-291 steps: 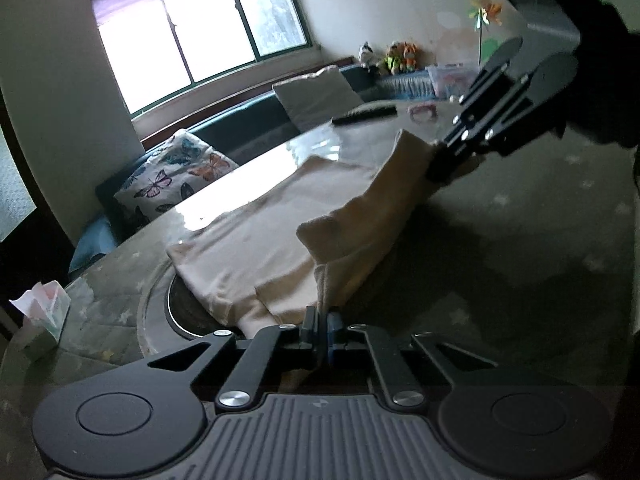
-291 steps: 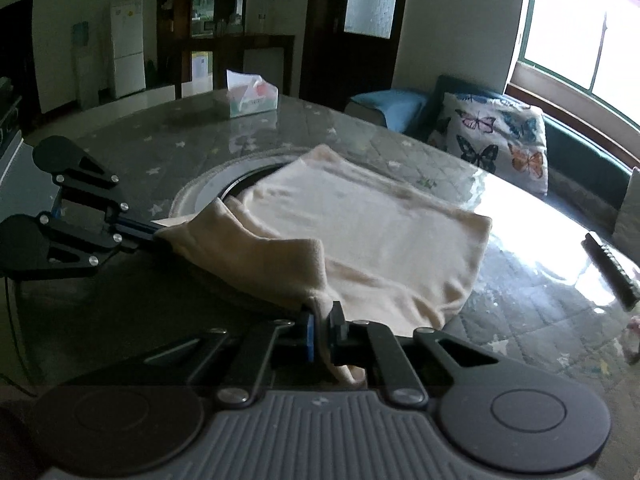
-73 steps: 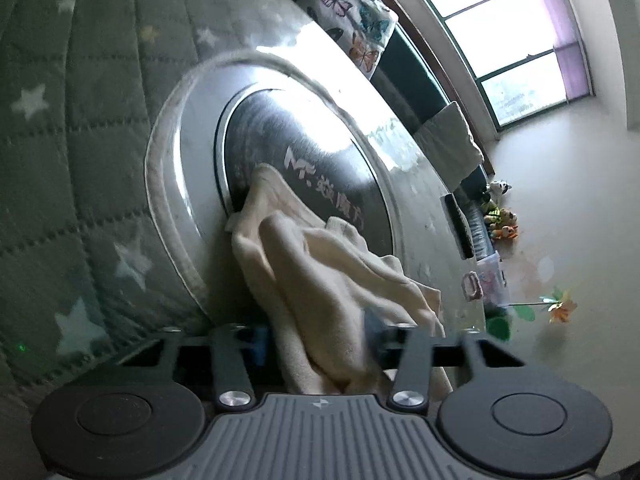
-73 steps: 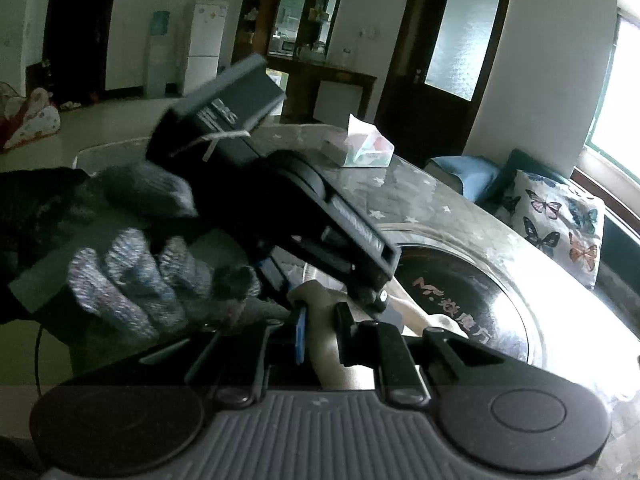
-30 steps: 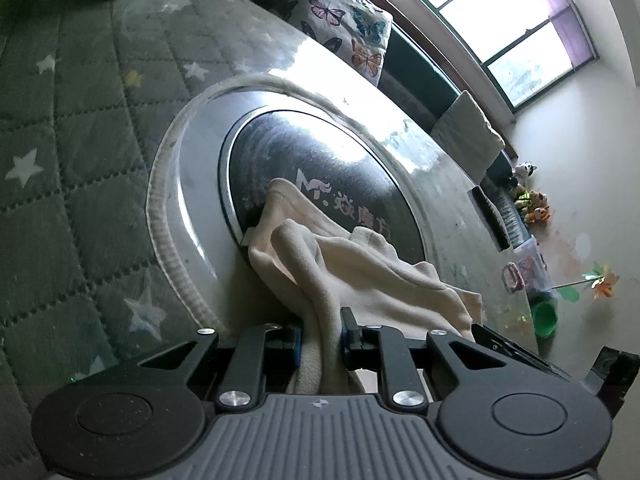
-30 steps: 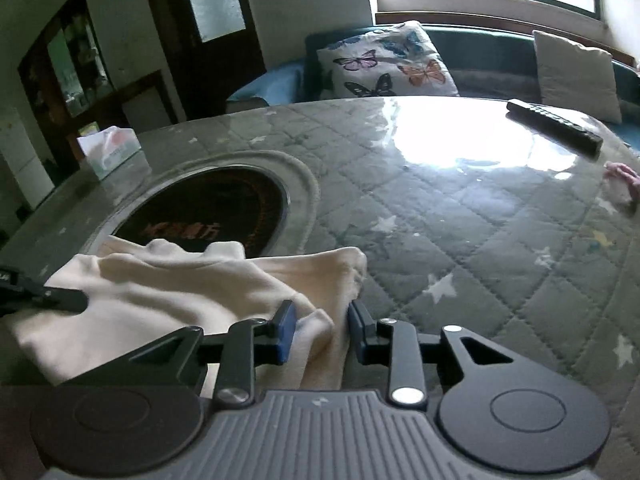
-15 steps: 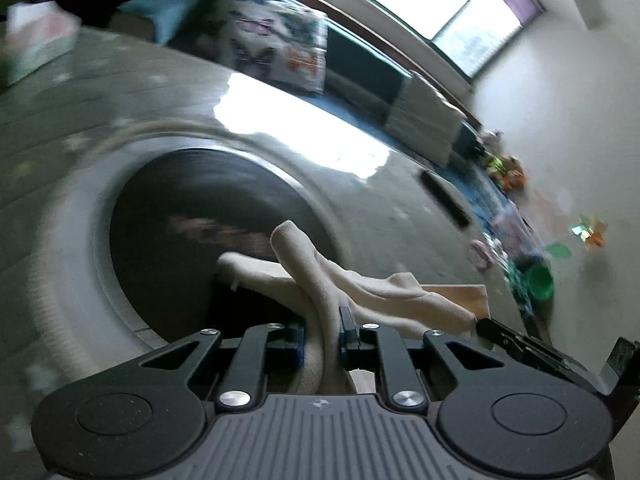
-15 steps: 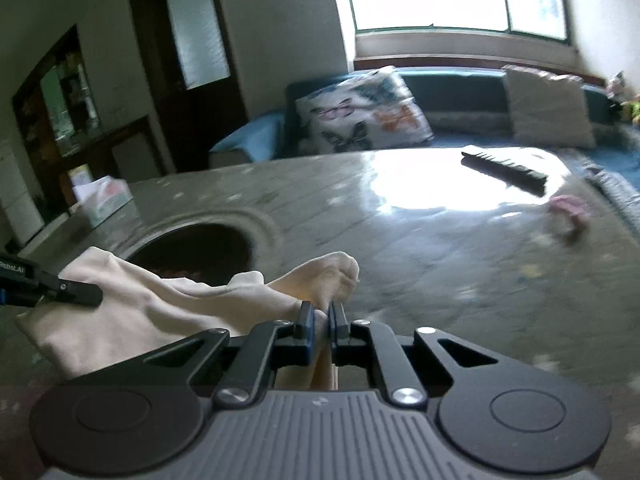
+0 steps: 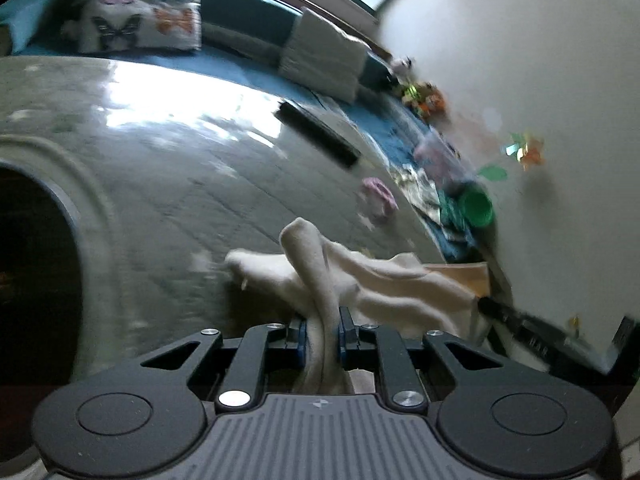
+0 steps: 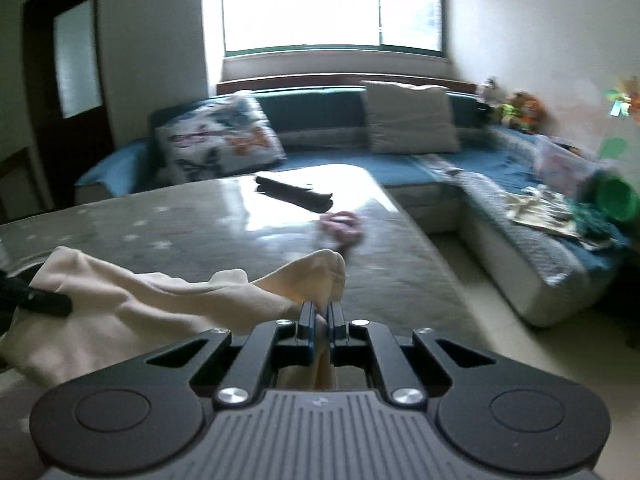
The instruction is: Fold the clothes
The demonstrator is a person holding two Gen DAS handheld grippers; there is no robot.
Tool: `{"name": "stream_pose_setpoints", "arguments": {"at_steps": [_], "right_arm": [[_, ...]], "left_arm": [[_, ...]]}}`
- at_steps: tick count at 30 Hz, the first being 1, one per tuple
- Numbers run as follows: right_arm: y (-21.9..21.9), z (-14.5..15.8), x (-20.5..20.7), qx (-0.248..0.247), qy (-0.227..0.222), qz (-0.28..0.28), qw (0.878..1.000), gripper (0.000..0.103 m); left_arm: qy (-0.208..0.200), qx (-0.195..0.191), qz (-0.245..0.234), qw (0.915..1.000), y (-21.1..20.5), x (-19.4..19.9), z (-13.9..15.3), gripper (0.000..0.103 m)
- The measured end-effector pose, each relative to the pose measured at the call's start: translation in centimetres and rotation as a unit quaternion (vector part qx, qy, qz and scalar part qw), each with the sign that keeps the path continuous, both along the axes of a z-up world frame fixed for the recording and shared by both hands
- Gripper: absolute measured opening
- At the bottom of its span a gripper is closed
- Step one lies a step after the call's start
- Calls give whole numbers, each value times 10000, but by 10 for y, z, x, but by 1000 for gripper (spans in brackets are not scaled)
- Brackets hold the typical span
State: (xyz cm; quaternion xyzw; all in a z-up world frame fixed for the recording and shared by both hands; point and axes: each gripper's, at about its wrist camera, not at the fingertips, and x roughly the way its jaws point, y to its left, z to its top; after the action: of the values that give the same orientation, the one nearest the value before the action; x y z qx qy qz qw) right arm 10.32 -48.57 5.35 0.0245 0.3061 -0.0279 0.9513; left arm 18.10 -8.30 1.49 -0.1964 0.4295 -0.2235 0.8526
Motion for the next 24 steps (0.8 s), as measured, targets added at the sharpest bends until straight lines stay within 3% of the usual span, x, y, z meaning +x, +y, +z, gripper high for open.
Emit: {"name": "stream_pose_setpoints", "arguments": {"at_steps": [3,5,7,10,17,24], "right_arm": [[-18,-12,3,-40,158,-257,9995,7],[-26,-20,5,-12,294,-373,9989,8],[-26,-22,6,2,301,-314,9991,9],[-20,-22,8,61,266,-99,9996,9],[16,-30,39,325,407,610,9968,9],[27,-50,64,424,582,634,9954,9]], "left_arm": [[81,402,-113,9991,-15,5,-9,19],[1,673,-87,9977,-15,3,-9,34],[-115,935,-31,9955,-12,3,-6,38],[-354,1158,31,9926,-14,6,3,37],[-602,1119,-299,9914,-40,24,6,32],[-706,1368,-751,9852,-74,42,-9,30]]}}
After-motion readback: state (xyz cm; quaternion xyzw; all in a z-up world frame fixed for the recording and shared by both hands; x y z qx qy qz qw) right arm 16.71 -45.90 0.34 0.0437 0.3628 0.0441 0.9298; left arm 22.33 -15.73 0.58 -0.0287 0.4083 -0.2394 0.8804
